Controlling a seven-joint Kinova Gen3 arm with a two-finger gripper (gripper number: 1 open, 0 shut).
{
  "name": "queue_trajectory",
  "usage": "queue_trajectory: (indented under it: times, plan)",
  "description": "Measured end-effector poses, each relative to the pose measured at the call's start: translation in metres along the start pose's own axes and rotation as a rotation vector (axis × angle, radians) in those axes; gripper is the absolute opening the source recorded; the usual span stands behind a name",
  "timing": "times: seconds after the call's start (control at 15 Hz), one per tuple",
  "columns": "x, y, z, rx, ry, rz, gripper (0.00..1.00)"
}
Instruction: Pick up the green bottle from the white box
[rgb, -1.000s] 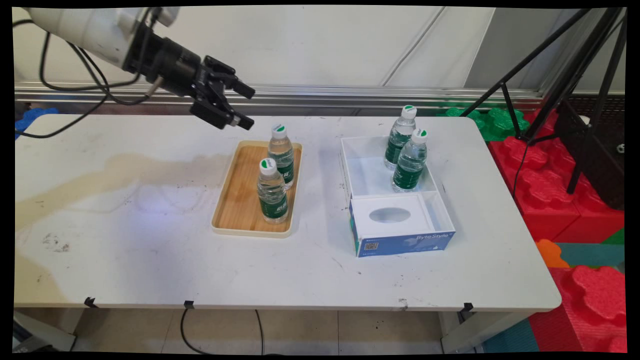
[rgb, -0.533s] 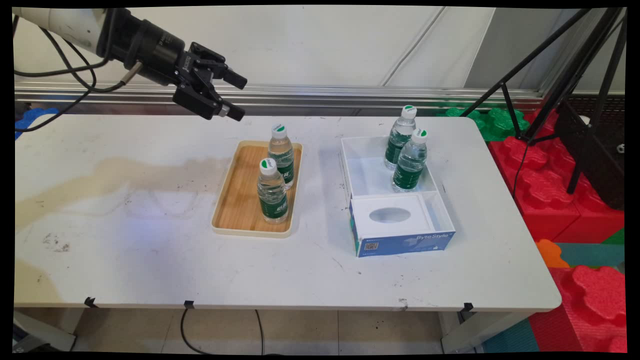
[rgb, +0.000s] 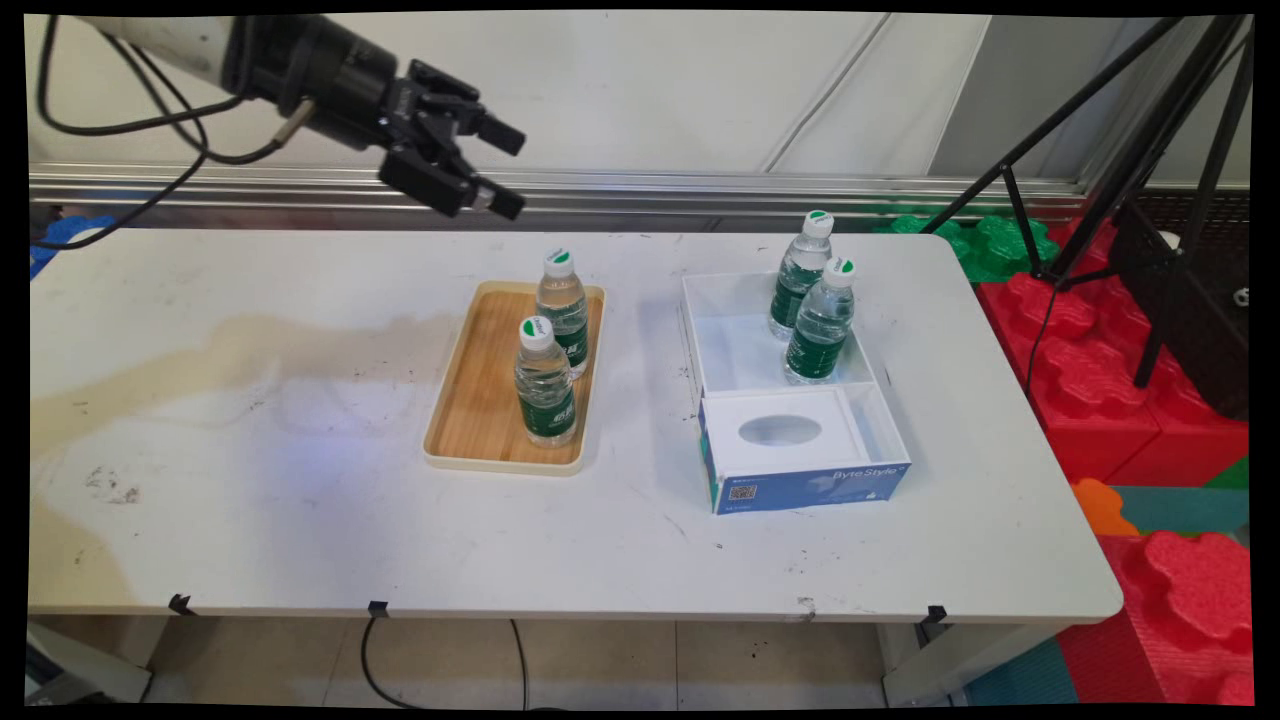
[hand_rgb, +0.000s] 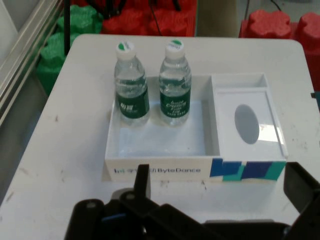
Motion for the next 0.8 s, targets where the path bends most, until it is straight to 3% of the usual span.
queue_trajectory:
  times: [0.4,0.8]
  plan:
    - [0.026,-0.001,0.041,-0.006,0.018,0.027,1.00]
    - [0.046,-0.002,0.108,-0.014,0.015,0.047,1.00]
